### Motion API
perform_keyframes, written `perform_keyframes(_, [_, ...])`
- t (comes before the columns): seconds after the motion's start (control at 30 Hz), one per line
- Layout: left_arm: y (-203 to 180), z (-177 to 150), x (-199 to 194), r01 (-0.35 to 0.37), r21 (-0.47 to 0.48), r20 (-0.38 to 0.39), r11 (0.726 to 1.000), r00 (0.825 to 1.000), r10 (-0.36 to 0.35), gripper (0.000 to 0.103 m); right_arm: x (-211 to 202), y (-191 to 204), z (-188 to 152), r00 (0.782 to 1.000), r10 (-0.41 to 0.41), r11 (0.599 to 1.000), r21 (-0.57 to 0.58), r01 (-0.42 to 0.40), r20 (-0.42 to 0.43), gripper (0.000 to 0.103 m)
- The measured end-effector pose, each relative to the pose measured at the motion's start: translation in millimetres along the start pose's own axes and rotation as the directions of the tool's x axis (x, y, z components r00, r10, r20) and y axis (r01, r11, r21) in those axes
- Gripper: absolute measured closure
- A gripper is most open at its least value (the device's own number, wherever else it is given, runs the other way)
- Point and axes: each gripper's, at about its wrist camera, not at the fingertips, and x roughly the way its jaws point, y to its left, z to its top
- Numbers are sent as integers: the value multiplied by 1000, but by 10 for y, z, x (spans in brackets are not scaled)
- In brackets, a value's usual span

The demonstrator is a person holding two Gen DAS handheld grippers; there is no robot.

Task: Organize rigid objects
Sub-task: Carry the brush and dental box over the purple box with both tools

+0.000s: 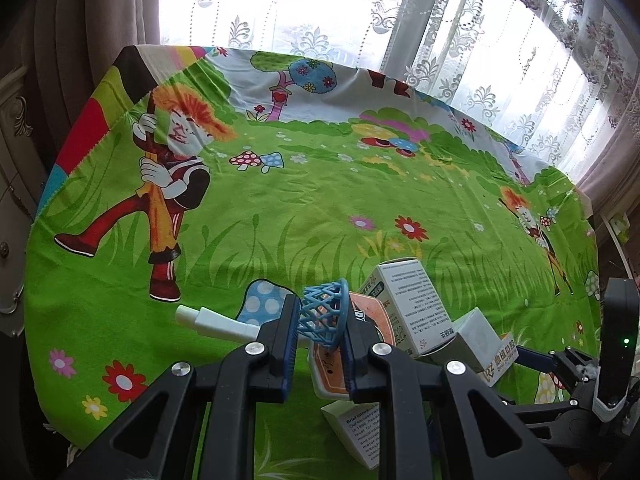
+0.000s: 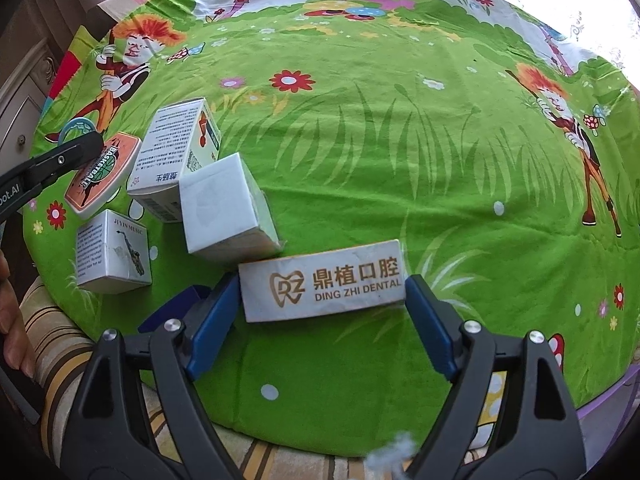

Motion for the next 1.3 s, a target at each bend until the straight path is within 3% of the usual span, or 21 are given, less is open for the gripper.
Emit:
perform_keyframes(0.27, [-47, -7, -68, 10, 2, 17, 1000, 1000, -10, 83, -24, 2, -21, 1000, -8, 1000, -8, 8, 16, 18])
perform_keyframes(0.6, [-228, 1, -389, 31, 25, 72, 999, 997, -32, 83, -412, -98, -125, 992, -24, 999, 37, 20, 127, 18])
perform_keyframes(1.03, [-869, -154, -744, 114, 136, 74, 984, 989, -124, 83, -958, -298, -462, 972, -49, 995, 96, 27, 229, 18])
perform_keyframes(1.3, [-1379, -352, -870, 185, 223, 40, 957, 979, -198, 83, -1273, -578, -807, 962, -67, 987, 156, 26, 263, 18])
